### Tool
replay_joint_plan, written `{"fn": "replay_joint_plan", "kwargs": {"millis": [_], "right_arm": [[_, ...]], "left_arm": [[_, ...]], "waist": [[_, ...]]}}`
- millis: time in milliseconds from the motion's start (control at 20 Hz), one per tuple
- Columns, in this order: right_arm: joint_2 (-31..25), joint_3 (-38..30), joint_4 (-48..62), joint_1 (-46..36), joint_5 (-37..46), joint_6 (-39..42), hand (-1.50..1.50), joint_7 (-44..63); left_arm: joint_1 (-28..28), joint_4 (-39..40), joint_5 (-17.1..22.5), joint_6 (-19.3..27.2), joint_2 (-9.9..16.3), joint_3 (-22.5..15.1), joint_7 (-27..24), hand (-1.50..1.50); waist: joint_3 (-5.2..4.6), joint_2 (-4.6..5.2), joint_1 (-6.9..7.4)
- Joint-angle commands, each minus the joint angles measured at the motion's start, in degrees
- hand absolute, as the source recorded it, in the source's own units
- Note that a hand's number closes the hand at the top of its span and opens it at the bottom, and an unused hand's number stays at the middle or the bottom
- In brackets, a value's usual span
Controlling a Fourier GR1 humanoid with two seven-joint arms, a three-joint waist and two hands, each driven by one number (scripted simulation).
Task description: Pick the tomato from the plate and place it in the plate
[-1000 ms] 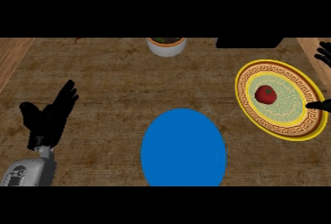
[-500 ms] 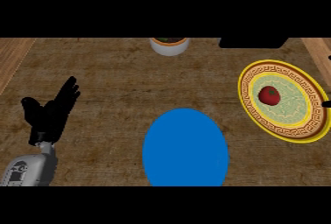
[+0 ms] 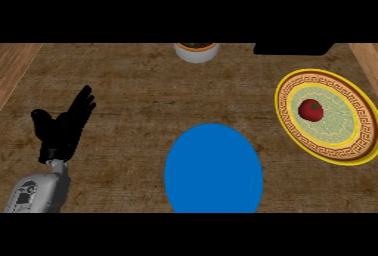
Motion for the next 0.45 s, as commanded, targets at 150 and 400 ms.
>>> {"fn": "replay_joint_plan", "kwargs": {"millis": [150,400], "right_arm": [[-3.54,2.22,2.84,2.45,0.84,8.74,-1.5,-11.13],[-5.44,3.7,4.42,2.45,1.23,7.61,-1.5,-11.46]], "left_arm": [[1.92,-0.08,-0.79,-0.23,-1.11,-1.3,-1.53,0.0],[1.22,-1.31,-0.03,-0.83,-0.68,-0.92,-0.82,0.0]], "waist": [[0.07,0.15,0.59],[0.21,0.43,1.46]]}}
